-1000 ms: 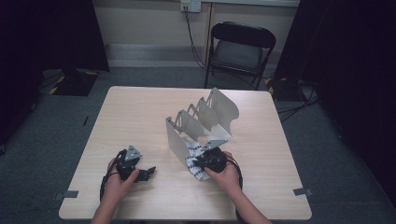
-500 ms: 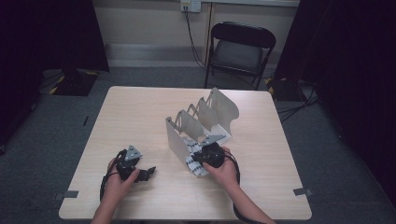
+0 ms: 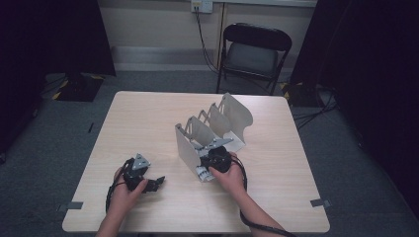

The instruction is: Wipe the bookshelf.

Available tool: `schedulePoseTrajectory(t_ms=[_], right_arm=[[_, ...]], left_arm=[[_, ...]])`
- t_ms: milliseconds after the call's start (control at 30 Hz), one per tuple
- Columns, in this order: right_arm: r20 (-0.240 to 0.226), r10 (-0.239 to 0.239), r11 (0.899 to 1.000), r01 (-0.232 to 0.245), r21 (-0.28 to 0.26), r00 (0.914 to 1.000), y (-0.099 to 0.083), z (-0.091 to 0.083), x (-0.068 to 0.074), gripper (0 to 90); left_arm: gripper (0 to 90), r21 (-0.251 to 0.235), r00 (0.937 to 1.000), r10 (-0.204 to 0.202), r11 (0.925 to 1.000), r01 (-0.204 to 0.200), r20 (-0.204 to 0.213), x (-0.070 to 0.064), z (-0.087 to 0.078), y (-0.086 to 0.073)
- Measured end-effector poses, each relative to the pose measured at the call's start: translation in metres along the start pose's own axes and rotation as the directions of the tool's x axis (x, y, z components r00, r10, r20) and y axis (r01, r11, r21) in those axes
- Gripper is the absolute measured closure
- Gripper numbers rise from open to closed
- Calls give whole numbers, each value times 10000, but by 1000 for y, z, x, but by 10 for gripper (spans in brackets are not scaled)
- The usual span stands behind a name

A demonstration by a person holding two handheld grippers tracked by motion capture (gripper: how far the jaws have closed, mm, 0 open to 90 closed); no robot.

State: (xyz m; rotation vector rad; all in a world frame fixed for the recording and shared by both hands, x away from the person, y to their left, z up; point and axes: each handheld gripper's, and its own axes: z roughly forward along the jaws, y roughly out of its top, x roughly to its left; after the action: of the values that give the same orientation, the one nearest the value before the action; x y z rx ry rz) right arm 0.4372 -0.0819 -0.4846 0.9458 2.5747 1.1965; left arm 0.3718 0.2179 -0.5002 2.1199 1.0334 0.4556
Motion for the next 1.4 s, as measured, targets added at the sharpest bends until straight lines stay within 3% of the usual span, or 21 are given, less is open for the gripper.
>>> schedulePoseTrajectory(t_ms=[333,467,567,900,1133,1400], right_arm=[[-244,58,9999,-54,164,9997,-17,-18,6,831],[-211,64,9996,-58,270,9998,-20,-25,8,831],[2,98,10000,-98,-1,10000,-16,-27,7,834],[-83,161,9995,-163,-273,9998,15,-3,0,838],[-228,323,9993,-327,-205,9992,9,10,-3,825],[-355,148,9999,-145,86,9993,-3,-2,4,826]], left_arm=[[142,11,10000,1,10000,-1,-8,0,0,0],[142,13,10000,1,10000,-1,-8,0,0,0],[142,7,10000,-32,10000,32,-1,0,0,0],[142,11,10000,3,10000,-3,-10,0,0,0],[143,9,10000,3,10000,-3,-11,0,0,0],[142,9,10000,-6,10000,6,-13,0,0,0]])
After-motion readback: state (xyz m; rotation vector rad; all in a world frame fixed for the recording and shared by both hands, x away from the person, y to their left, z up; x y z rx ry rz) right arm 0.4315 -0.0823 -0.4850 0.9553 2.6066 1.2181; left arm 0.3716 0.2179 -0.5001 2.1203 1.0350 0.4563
